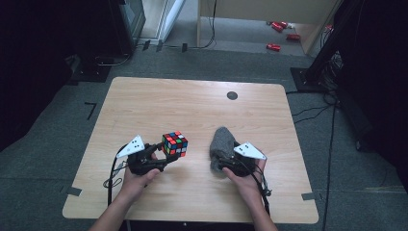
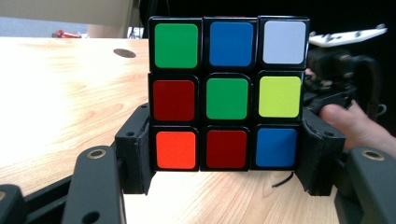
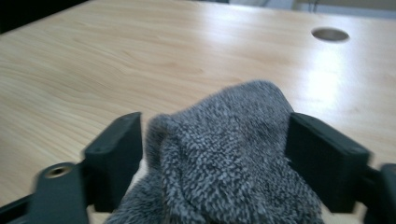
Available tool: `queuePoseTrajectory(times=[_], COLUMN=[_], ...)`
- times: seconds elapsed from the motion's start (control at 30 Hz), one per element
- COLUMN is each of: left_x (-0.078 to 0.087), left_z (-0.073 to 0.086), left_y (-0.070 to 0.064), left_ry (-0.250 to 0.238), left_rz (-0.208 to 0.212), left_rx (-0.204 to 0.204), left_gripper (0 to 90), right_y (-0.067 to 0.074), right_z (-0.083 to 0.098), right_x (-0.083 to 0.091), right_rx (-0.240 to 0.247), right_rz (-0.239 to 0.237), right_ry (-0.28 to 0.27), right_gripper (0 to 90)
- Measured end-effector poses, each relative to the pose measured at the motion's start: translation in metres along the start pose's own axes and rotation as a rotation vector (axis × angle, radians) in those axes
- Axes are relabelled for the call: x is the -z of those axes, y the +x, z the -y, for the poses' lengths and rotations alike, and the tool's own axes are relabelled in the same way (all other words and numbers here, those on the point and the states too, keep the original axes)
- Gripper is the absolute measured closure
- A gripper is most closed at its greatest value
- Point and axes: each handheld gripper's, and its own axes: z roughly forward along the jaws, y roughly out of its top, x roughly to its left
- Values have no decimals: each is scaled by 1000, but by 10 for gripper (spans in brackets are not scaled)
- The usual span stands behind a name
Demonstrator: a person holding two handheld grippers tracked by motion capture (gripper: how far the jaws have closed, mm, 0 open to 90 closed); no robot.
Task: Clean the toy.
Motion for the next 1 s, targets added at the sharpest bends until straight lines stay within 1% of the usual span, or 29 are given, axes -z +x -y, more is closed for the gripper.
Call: queuePoseTrajectory(times=[0.1, 0.17, 0.27, 0.37, 0.47, 0.5, 0.57, 0.63, 0.7, 0.77, 0.83, 0.9, 0.93, 1.0], left_x=[1, 0, -1, -3, -4, -5, -5, -5, -5, -5, -6, -7, -8, -10], left_z=[-1, -1, -2, -4, -6, -6, -6, -5, -6, -6, -7, -7, -7, -8], left_y=[2, 2, 4, 8, 11, 13, 15, 17, 18, 18, 19, 19, 19, 19], left_ry=[4, 13, 34, 81, 116, 125, 141, 150, 164, 180, 197, 215, 227, 242], left_rz=[16, 21, 45, 108, 156, 168, 168, 165, 174, 184, 199, 211, 221, 234], left_rx=[12, 12, 20, 25, 37, 43, 50, 57, 64, 73, 89, 109, 122, 135], left_gripper=[346, 346, 346, 346, 346, 346, 346, 346, 346, 346, 346, 346, 346, 346], right_y=[8, 16, 31, 44, 54, 57, 63, 68, 72, 75, 77, 79, 79, 81], right_z=[-5, -7, -7, -5, -2, -1, 0, 1, 2, 3, 4, 4, 5, 6], right_x=[5, 7, 7, 5, 4, 4, 4, 4, 3, 3, 2, 2, 1, 0], right_rx=[47, 75, 122, 181, 243, 266, 314, 345, 367, 397, 405, 427, 437, 471], right_rz=[-64, -122, -195, -227, -261, -271, -288, -299, -305, -300, -303, -286, -285, -272], right_ry=[-39, -59, -100, -132, -160, -177, -216, -234, -246, -246, -249, -262, -271, -290], right_gripper=[172, 173, 205, 231, 254, 268, 268, 267, 263, 253, 225, 214, 200, 204])
